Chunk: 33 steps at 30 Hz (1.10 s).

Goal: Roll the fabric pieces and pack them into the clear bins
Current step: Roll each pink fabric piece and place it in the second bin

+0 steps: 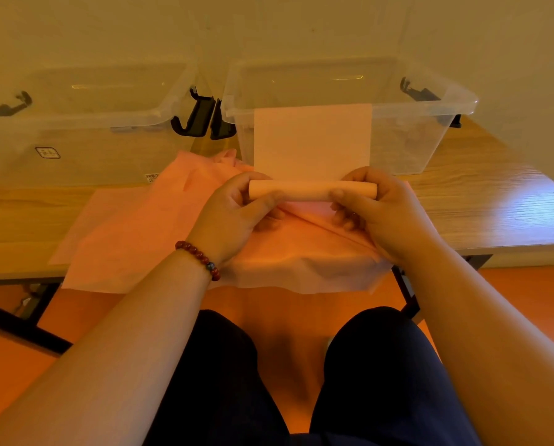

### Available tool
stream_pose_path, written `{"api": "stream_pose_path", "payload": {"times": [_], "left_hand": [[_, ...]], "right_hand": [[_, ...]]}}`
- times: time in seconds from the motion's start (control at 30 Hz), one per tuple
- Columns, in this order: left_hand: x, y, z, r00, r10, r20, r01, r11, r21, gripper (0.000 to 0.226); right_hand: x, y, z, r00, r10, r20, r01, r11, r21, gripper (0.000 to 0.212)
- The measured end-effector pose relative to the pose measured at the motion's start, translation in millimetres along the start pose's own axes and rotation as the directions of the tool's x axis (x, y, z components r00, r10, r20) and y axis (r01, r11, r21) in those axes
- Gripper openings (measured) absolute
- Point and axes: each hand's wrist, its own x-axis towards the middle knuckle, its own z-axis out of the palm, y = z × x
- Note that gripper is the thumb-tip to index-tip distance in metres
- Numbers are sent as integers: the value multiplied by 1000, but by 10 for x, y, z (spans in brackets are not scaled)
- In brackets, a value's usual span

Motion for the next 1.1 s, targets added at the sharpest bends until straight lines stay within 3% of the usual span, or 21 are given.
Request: {"api": "stream_pose_path", "payload": {"times": [0.13, 0.23, 0.37, 0.5, 0.63, 0.73, 0.97, 1.1], "left_hand": [[-6, 12, -6, 1000, -16, 16, 16, 1000, -16, 26], [1, 3, -2, 1000, -5, 2, 5, 1000, 18, 16], [9, -8, -5, 1000, -11, -15, 11, 1000, 25, 9], [-6, 8, -9, 1000, -8, 22, 9, 999, -37, 29], [-5, 10, -3, 1000, -5, 5, 5, 1000, -6, 16], [-3, 9, 11, 1000, -10, -5, 10, 1000, -1, 6], [-12, 15, -8, 1000, -1, 15, 2, 998, -56, 28], [-6, -1, -5, 1000, -18, -6, 17, 999, -27, 13]], "right_hand": [[25, 23, -6, 999, 33, 21, -35, 994, 106, 11], [31, 40, -32, 998, 37, 48, -42, 994, 102, 26], [12, 25, -15, 1000, -9, 25, 8, 998, 55, 10], [9, 9, 6, 1000, 9, -13, -8, 997, 80, 8], [17, 7, -3, 999, 40, 9, -41, 990, 134, 9], [15, 4, -18, 998, 37, 41, -42, 990, 131, 26], [4, 10, -2, 1000, 3, 0, -3, 994, 105, 10], [15, 14, -5, 1000, 12, 26, -15, 991, 134, 20]]}}
